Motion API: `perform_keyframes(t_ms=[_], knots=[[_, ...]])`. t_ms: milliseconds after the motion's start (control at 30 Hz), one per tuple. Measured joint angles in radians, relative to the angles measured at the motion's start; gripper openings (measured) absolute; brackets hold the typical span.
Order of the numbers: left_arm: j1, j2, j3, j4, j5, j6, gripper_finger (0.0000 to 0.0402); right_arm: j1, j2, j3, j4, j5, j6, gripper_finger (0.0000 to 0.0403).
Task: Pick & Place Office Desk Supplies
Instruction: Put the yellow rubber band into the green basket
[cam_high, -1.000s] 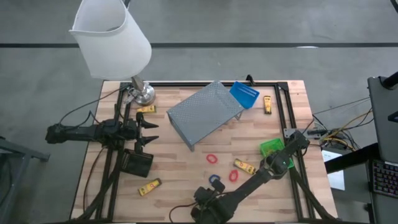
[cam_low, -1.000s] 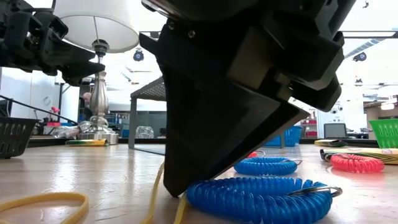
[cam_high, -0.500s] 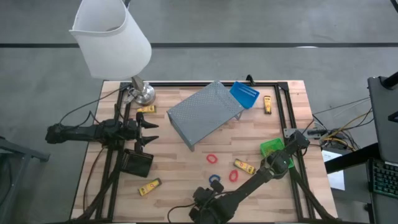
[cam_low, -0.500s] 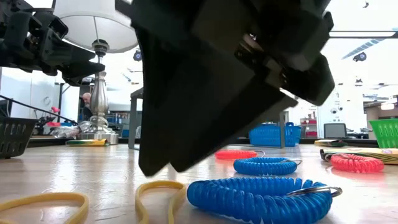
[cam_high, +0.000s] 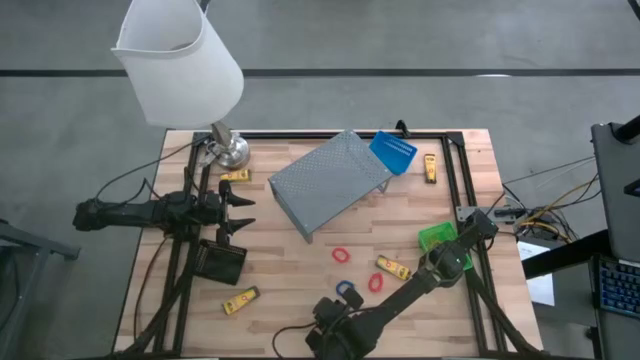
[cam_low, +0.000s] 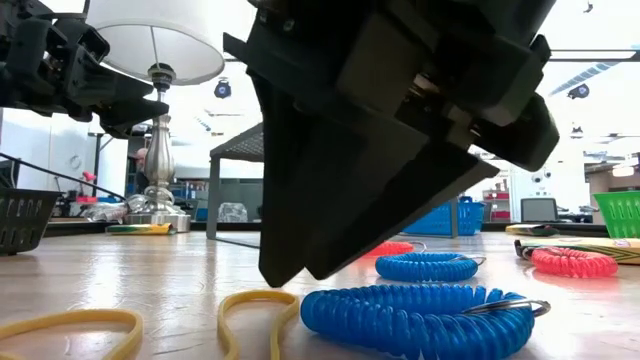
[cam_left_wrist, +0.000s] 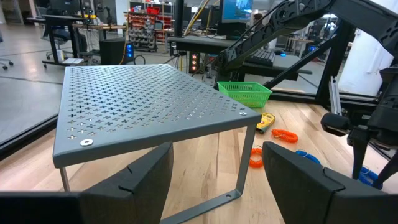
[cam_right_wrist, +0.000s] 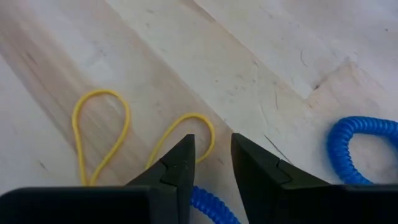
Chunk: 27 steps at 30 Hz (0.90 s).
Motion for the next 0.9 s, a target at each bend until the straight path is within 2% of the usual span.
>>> perform_keyframes(t_ms=[533, 900], knots=[[0.000, 0.000, 0.000, 0.000, 0.000, 0.000, 0.0253, -0.003, -0.003, -0.048, 0.056, -0.002, 0.000, 0.0105], [0.000, 0.000, 0.000, 0.000, 0.000, 0.000, 0.0253, -0.006, -0.005, -0.049, 0.050, -0.049, -0.008, 0.0048]])
